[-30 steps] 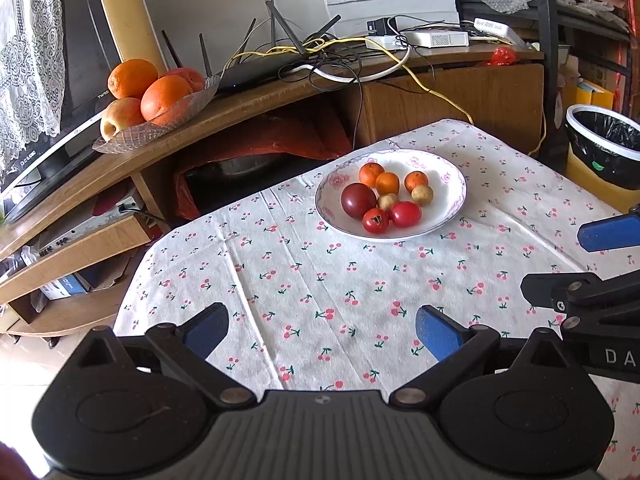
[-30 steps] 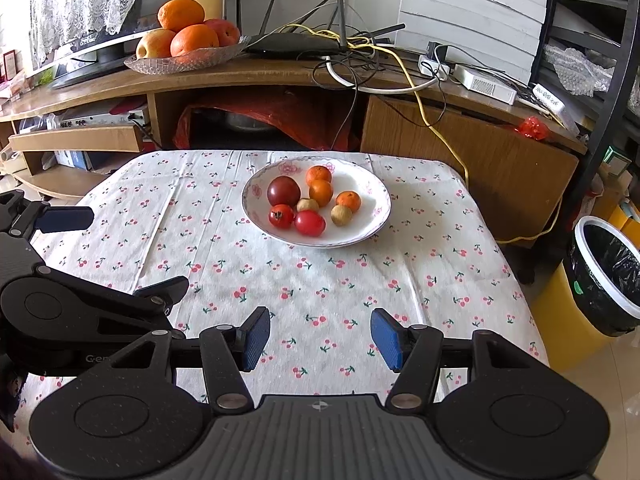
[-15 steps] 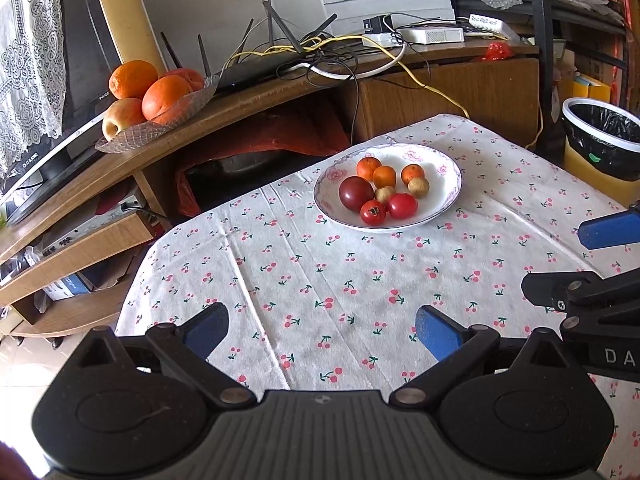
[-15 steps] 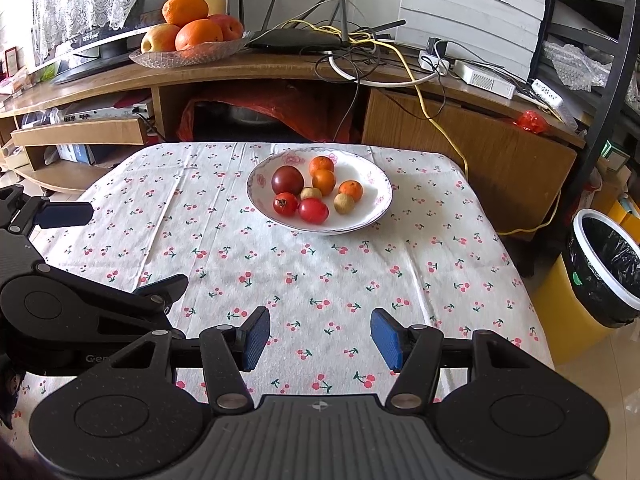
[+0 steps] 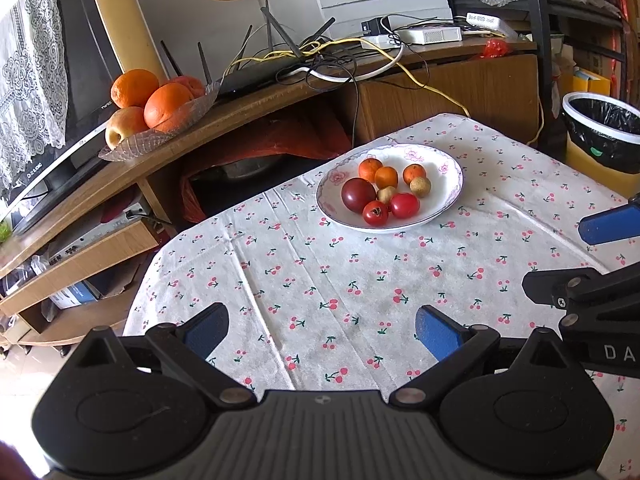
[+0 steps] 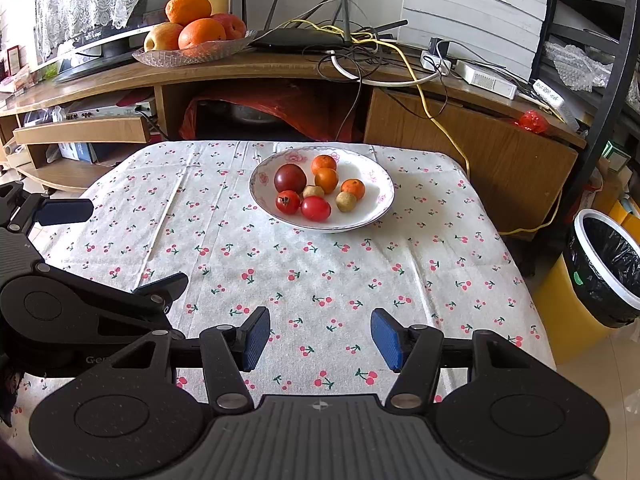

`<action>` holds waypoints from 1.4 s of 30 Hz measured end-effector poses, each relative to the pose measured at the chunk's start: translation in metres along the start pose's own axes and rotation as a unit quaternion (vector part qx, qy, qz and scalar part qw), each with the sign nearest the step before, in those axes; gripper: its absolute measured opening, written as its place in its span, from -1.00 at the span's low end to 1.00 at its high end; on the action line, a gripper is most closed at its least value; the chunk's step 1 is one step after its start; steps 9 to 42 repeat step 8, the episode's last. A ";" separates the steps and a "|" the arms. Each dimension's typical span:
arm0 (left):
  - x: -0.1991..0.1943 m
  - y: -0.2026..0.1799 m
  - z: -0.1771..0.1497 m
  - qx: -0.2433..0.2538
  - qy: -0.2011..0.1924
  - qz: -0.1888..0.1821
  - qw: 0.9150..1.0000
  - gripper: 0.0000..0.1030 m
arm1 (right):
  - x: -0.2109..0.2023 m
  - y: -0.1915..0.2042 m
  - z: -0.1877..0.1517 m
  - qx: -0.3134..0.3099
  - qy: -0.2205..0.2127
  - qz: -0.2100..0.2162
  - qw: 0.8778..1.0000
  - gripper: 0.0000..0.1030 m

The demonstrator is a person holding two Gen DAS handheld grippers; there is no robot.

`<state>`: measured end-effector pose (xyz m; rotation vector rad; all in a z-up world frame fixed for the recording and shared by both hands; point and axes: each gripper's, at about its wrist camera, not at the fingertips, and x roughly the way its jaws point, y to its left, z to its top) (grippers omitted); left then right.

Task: Organize fruits

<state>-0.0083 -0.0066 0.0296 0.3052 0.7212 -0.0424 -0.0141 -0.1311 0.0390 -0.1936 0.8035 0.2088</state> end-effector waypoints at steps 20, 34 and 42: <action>-0.001 -0.001 0.000 0.008 -0.009 0.006 1.000 1.00 | 0.001 0.000 0.001 0.001 0.000 0.001 1.000 0.03; -0.001 -0.001 0.000 0.008 -0.009 0.006 1.000 1.00 | 0.001 0.000 0.001 0.001 0.000 0.001 1.000 0.03; -0.001 -0.001 0.000 0.008 -0.009 0.006 1.000 1.00 | 0.001 0.000 0.001 0.001 0.000 0.001 1.000 0.03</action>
